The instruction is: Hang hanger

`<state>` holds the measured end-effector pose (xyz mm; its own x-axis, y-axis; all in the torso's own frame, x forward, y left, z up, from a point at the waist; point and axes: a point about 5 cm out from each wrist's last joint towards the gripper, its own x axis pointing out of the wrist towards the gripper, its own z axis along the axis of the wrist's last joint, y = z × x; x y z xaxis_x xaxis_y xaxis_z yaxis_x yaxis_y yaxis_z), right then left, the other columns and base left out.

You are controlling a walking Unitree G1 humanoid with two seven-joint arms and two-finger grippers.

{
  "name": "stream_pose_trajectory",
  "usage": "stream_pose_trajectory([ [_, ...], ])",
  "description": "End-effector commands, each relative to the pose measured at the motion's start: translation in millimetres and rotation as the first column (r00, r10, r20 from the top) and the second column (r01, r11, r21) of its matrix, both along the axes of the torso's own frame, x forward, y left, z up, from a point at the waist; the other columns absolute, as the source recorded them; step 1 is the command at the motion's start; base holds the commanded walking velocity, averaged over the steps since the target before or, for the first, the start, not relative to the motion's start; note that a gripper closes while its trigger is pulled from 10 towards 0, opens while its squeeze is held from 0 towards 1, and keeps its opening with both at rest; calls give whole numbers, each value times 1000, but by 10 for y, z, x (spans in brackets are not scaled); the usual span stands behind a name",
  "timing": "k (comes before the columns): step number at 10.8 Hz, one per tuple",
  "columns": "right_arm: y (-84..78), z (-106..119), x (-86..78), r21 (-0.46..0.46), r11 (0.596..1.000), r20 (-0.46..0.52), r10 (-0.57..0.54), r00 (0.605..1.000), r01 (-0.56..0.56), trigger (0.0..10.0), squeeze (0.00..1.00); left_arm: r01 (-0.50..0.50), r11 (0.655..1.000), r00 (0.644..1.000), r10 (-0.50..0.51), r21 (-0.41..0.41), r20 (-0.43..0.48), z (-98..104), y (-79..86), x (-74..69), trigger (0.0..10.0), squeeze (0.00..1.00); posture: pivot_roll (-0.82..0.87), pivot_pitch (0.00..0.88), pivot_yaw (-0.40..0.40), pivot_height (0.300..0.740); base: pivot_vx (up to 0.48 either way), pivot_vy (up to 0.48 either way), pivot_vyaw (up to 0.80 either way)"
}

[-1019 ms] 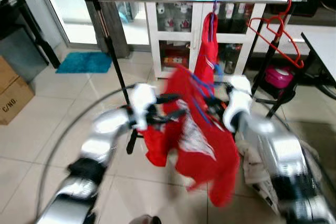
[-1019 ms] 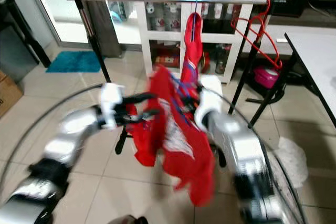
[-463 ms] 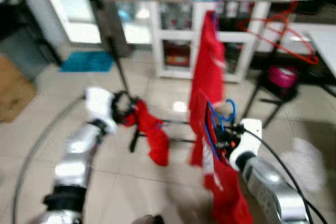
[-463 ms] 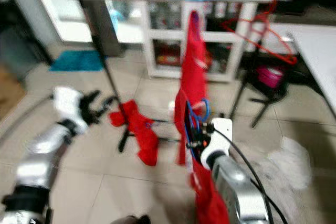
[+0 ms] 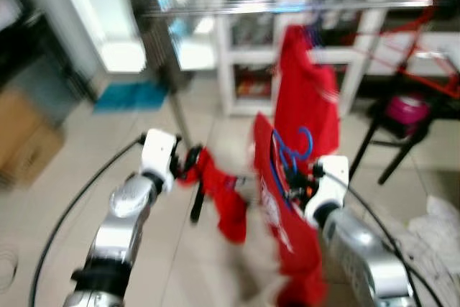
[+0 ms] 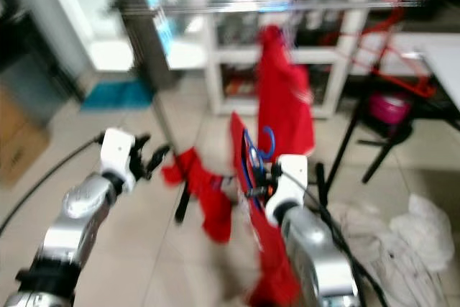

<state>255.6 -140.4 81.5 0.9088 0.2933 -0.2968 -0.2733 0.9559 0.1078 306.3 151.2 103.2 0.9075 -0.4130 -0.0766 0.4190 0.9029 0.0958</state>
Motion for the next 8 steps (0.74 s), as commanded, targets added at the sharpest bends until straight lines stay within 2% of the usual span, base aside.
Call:
stream_pose_trajectory([
  [1,37,95,71,-9,1000,45,20,999,-19,10000,0,-25,1000,1000,25,16,-12,-36,76,-53,10000,0,-93,0,117,740,446,0,438],
  [3,56,154,100,-72,995,72,68,995,-63,10000,0,-41,999,999,41,-3,-4,-50,101,-159,10000,0,-105,0,105,740,448,0,203],
  [4,20,217,121,-69,996,92,62,994,-56,10000,0,-51,999,999,51,-11,3,-26,97,-164,10000,0,-105,0,105,740,450,0,0],
  [5,4,250,130,-69,996,108,62,992,-55,10000,0,-64,998,998,64,-18,15,3,116,-215,10000,0,-80,0,51,740,446,0,0],
  [6,-9,248,147,-73,997,106,46,993,-38,10000,0,-66,998,998,66,-13,16,9,122,-250,10000,0,-77,0,43,740,446,0,0],
  [7,-27,280,182,-48,999,117,-5,993,11,10000,0,-48,999,999,48,-7,15,19,125,-286,10000,0,-72,0,28,740,442,0,0],
  [8,-18,378,225,-57,998,164,-7,986,17,10000,0,-18,1000,1000,18,1,11,18,115,-295,10000,0,-71,0,27,740,401,0,0],
])
